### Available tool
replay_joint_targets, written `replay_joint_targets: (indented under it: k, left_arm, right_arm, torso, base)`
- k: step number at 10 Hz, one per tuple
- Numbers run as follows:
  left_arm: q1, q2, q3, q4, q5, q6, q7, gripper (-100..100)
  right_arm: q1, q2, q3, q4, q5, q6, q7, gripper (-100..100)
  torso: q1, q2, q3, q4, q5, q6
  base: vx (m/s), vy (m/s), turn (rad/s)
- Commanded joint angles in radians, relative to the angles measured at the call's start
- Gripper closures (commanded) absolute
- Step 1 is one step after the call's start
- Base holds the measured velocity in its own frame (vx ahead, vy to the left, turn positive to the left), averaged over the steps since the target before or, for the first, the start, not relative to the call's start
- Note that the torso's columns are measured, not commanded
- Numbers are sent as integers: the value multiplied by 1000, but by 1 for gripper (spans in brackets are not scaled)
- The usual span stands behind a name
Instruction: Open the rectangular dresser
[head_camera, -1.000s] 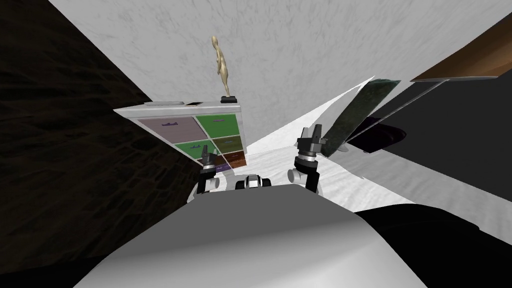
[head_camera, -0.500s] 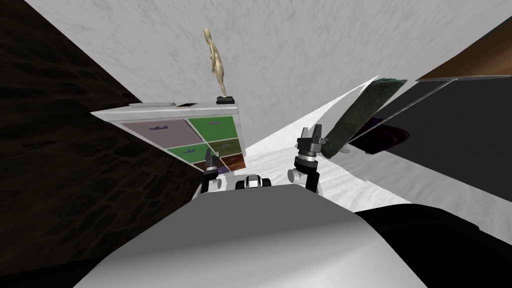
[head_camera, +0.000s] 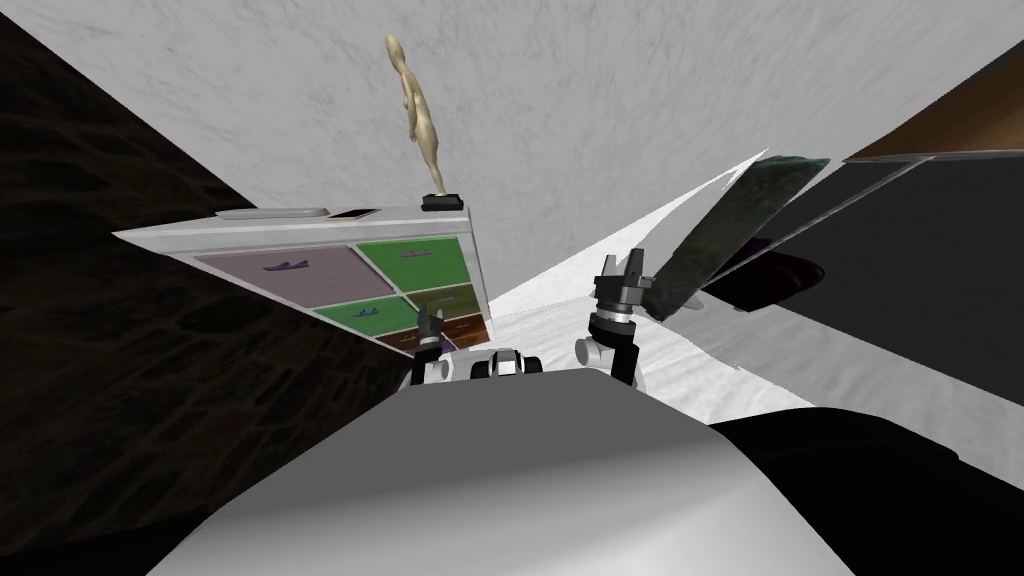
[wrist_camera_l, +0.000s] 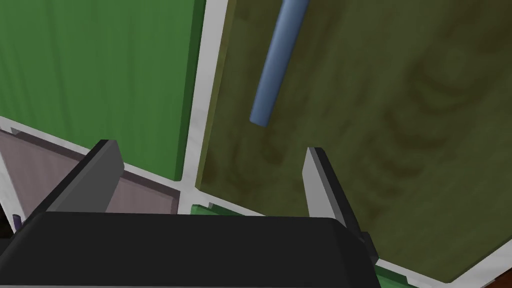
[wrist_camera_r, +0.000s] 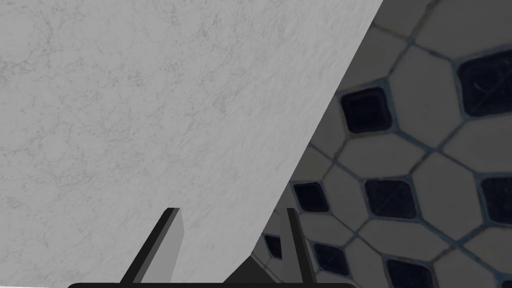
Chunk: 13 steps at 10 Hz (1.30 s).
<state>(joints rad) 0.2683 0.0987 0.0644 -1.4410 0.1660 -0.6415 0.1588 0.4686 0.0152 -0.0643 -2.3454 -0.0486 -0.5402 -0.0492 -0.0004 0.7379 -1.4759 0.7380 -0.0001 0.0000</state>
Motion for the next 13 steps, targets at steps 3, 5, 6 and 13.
replay_joint_targets:
  k: [3, 5, 6, 13]
  left_arm:
    - [-19, -89, 3, 77, 4, -16, 6, -100]
    - [-23, -92, 4, 80, 5, -15, 6, -100]
    - [-31, -92, 9, 56, 7, 17, 2, -100]
    - [-24, -88, 3, 34, 6, 32, 4, 100]
  right_arm:
    - [0, 0, 0, 0, 0, 0, 0, 0]
    - [0, 0, 0, 0, 0, 0, 0, 0]
    - [0, 0, 0, 0, 0, 0, 0, 0]
    - [-1, 0, 0, 0, 0, 0, 0, 0]
  torso:
    - [1, 2, 1, 0, 0, 0]
    - [0, 2, 1, 1, 0, 0]
    - [1, 2, 1, 1, 0, 0]
    - [0, 1, 1, -3, 3, 2]
  base:
    - [76, -7, -3]
    - [22, -5, -1]
    - [41, 2, 10]
    - [-62, -15, 14]
